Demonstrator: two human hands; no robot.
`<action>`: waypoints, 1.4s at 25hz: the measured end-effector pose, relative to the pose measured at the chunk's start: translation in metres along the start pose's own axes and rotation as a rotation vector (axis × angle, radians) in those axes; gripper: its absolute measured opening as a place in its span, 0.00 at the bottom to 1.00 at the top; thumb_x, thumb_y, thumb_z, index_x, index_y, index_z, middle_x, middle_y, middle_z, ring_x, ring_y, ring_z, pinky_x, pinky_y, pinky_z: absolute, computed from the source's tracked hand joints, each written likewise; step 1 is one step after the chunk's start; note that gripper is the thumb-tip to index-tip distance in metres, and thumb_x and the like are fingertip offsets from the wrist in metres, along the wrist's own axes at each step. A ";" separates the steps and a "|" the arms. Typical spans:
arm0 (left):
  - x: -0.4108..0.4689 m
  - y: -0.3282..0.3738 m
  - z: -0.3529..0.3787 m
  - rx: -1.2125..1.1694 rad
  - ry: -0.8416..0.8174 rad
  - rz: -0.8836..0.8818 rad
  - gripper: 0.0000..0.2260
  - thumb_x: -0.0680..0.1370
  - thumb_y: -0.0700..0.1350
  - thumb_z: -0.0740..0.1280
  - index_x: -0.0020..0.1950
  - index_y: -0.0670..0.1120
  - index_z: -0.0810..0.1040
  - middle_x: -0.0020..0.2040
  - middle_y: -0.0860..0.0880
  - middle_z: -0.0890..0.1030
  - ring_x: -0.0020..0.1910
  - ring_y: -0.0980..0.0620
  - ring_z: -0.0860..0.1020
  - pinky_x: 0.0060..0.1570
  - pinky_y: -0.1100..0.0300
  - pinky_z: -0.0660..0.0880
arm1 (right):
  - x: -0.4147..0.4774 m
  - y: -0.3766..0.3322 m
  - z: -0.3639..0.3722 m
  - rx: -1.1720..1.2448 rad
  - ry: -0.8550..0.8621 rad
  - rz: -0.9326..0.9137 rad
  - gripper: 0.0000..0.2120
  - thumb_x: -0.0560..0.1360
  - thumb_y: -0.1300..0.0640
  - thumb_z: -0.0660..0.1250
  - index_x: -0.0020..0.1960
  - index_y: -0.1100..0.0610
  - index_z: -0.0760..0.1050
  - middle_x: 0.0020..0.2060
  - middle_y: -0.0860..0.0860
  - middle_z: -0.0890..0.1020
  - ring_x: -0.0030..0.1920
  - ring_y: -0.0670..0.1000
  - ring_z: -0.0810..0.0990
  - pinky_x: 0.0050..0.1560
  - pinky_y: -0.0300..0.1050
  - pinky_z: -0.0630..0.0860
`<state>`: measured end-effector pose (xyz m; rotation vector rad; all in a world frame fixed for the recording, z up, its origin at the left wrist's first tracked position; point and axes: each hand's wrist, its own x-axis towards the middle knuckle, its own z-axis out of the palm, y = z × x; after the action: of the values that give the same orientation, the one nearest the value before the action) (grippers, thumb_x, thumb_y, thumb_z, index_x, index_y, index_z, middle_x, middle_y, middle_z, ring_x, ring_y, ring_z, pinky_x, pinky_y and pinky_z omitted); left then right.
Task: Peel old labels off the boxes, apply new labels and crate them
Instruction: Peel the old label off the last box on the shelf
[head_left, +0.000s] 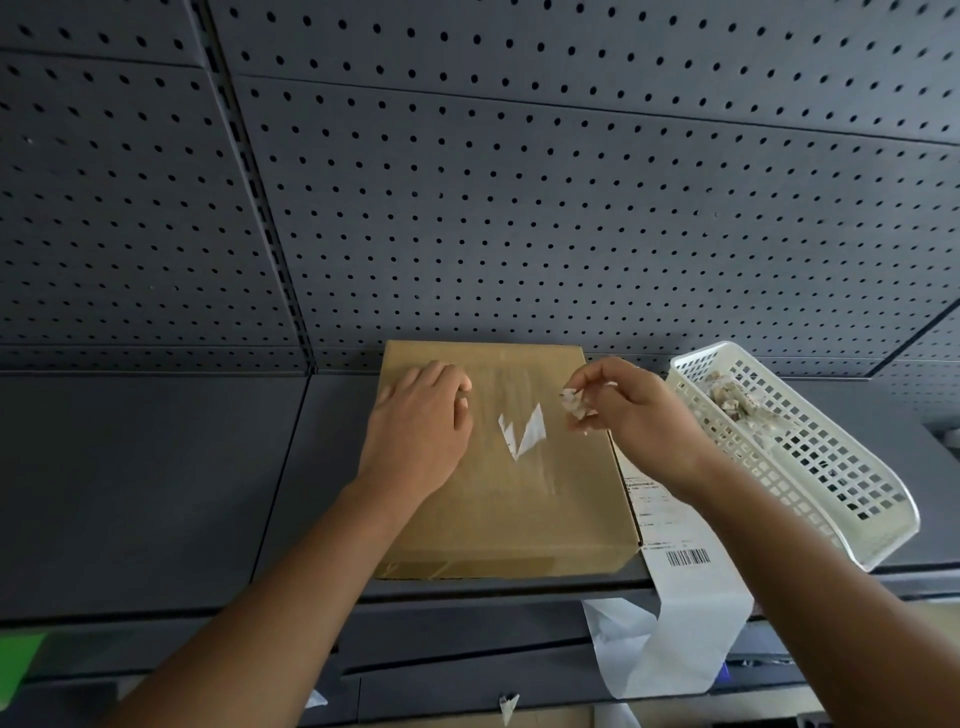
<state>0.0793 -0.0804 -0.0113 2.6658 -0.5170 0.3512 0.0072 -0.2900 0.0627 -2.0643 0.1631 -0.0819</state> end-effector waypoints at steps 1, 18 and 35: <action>0.000 0.000 0.000 -0.005 -0.002 0.003 0.07 0.82 0.48 0.58 0.57 0.54 0.74 0.54 0.59 0.76 0.55 0.56 0.74 0.61 0.54 0.72 | 0.007 0.004 0.000 -0.045 0.013 0.015 0.13 0.78 0.64 0.57 0.46 0.55 0.79 0.40 0.48 0.83 0.41 0.50 0.83 0.45 0.45 0.77; -0.003 -0.007 -0.002 -0.034 0.020 0.008 0.05 0.82 0.47 0.61 0.55 0.52 0.75 0.53 0.59 0.76 0.54 0.56 0.74 0.59 0.56 0.71 | 0.033 0.032 -0.019 -0.312 0.181 -0.141 0.02 0.76 0.54 0.70 0.46 0.49 0.82 0.38 0.41 0.81 0.39 0.38 0.80 0.41 0.32 0.73; 0.003 0.012 0.003 0.042 0.009 0.112 0.13 0.79 0.39 0.63 0.59 0.53 0.78 0.58 0.57 0.78 0.56 0.52 0.77 0.53 0.51 0.76 | 0.054 0.137 -0.136 -0.902 0.273 0.265 0.10 0.74 0.64 0.65 0.36 0.58 0.80 0.34 0.51 0.82 0.31 0.49 0.79 0.32 0.47 0.80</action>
<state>0.0773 -0.0931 -0.0095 2.6800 -0.6654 0.4111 0.0319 -0.4810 0.0069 -2.8941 0.7512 -0.1447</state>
